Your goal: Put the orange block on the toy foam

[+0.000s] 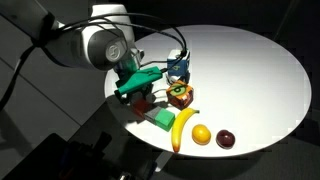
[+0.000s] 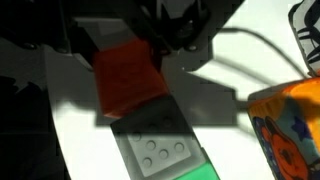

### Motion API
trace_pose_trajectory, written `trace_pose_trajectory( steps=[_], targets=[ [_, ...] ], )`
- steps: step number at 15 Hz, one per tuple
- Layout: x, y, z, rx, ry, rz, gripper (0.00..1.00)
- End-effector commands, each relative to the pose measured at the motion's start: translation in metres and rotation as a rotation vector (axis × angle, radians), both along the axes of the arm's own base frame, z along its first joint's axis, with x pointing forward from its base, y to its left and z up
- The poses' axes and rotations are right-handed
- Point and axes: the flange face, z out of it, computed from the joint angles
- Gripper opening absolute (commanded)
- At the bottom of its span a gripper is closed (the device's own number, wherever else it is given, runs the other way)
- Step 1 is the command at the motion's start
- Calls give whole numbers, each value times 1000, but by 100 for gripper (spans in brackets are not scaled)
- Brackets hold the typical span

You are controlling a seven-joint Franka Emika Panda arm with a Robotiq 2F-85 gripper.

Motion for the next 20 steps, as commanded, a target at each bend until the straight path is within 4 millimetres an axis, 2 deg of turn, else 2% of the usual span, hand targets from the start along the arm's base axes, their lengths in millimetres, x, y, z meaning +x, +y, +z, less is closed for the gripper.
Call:
trace_pose_trajectory(
  steps=[1,10,20],
  targets=[
    [6,-1,12,-19,-17,-41,31],
    [21,7,28,-56,-50,-226,28],
    [55,13,45,-94,-90,-538,28]
  ],
)
